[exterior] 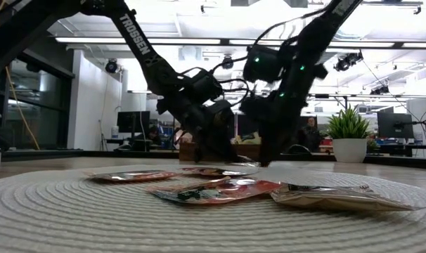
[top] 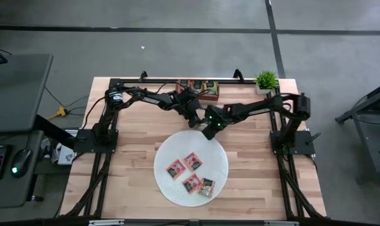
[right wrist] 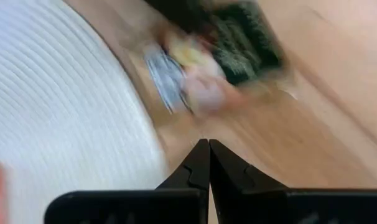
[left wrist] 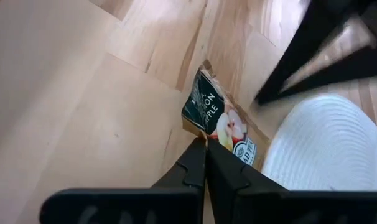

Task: Pick & Place Tea
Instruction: Put the brown tea bag into the middle section of the wooden organizer

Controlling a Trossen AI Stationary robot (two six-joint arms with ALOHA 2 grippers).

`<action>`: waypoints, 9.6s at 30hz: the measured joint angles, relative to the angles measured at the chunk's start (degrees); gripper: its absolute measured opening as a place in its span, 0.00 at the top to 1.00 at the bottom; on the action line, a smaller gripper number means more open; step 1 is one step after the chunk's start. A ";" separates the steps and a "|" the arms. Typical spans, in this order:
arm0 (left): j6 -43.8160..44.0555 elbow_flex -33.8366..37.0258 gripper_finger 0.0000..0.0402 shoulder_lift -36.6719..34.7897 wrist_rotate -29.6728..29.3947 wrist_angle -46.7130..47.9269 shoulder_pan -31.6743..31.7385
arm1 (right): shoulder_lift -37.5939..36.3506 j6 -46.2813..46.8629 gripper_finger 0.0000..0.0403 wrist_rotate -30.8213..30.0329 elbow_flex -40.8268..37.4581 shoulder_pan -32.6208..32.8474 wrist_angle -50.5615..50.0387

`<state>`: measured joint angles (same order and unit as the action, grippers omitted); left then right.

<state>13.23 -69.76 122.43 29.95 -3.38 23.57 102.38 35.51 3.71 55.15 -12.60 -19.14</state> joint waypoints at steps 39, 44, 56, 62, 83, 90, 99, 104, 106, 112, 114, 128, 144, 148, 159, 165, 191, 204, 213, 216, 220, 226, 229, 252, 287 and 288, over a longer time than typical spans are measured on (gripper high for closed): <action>-5.02 0.01 1.00 -7.03 3.62 -1.31 0.79 | -30.03 3.51 1.00 -20.34 0.16 5.25 -27.94; -4.38 0.11 1.00 -9.33 3.89 -0.04 0.81 | -30.03 3.24 1.00 -21.33 0.16 5.23 -28.11; -3.92 0.21 1.00 -11.99 4.88 0.47 0.81 | -30.03 3.03 1.00 -22.48 0.16 5.22 -28.48; -3.90 0.19 1.00 -13.58 4.42 0.10 1.25 | -30.03 3.03 1.00 -22.49 0.16 5.22 -29.81; -9.93 0.07 1.00 -20.70 4.21 -3.55 17.44 | -30.03 3.23 1.00 -22.41 0.16 5.27 -31.24; -9.99 0.07 1.00 -18.09 5.39 -6.92 20.97 | -30.03 3.05 1.00 -22.91 0.16 5.25 -28.08; -8.41 -5.64 1.00 -11.61 7.99 -6.90 20.99 | -30.03 3.01 1.00 -25.00 0.16 5.25 -26.08; -6.93 -9.23 1.00 -8.79 6.46 -1.60 21.08 | -30.03 3.56 1.00 -25.01 0.16 5.25 -26.05; -6.54 -10.73 1.00 -8.19 6.68 -1.04 21.11 | -30.03 4.25 1.00 -25.03 0.16 5.25 -26.05; -3.50 -13.14 1.00 -5.02 8.56 0.98 21.05 | -30.03 4.65 1.00 -25.04 0.16 5.25 -26.05; -1.86 -13.27 1.00 -4.95 8.70 0.72 21.06 | -30.03 5.05 1.00 -25.03 0.16 5.25 -26.05; 4.64 -13.14 1.00 -4.72 9.75 1.93 22.61 | -30.03 5.55 1.00 -25.42 0.16 5.25 -26.03; -14.88 -13.14 1.00 -4.72 10.44 1.39 22.91 | -30.03 5.00 1.00 -25.75 0.16 5.26 -26.03; -17.04 -13.14 1.00 -4.74 9.69 3.10 22.91 | -30.03 4.70 1.00 -26.04 0.16 5.26 -26.03; -28.31 -13.11 1.00 -4.74 8.86 3.57 21.02 | -30.05 4.10 1.00 -27.83 0.16 5.27 -25.99; -32.40 -13.11 1.00 -4.74 6.32 3.52 19.76 | -30.05 4.10 1.00 -27.83 0.16 5.27 -25.92; -32.72 -13.11 1.00 -4.74 0.97 3.50 19.89 | -30.05 3.88 1.00 -27.78 0.16 5.25 -25.79; -32.52 -13.11 0.77 -4.76 0.95 3.49 19.90 | -30.05 3.03 1.00 -27.61 0.16 5.27 -25.79; -32.50 -13.11 0.70 -4.81 -2.77 2.89 19.92 | -30.05 3.01 1.00 -27.59 0.16 5.27 -25.80; -32.49 -14.62 0.70 -4.81 -2.05 3.84 20.56 | -30.05 2.98 1.00 -27.57 0.16 5.27 -25.81; -31.91 -18.89 0.70 -4.87 2.66 4.31 21.57 | -30.05 2.97 1.00 -27.46 0.16 5.25 -25.81; -31.89 -25.10 0.70 -4.87 6.15 8.74 21.38 | -30.04 2.91 1.00 -27.32 0.16 5.25 -25.80; -32.29 -26.40 0.73 -4.87 8.06 9.36 20.64 | -30.03 2.92 1.00 -27.32 0.16 5.25 -25.81; -8.45 -26.34 1.00 -4.85 -20.77 17.11 11.17 | -30.04 2.59 1.00 -27.58 0.17 5.25 -22.56; 9.53 -30.83 1.00 -0.60 -31.97 24.18 8.66 | -30.05 3.18 1.00 -25.11 0.18 5.25 -20.49; 9.53 -31.40 1.00 -0.50 -32.03 25.76 8.66 | -30.05 3.23 1.00 -25.01 0.18 5.26 -20.41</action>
<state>22.76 -101.16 121.93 -2.08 22.38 32.23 72.34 38.74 -21.30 55.33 -7.34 -39.55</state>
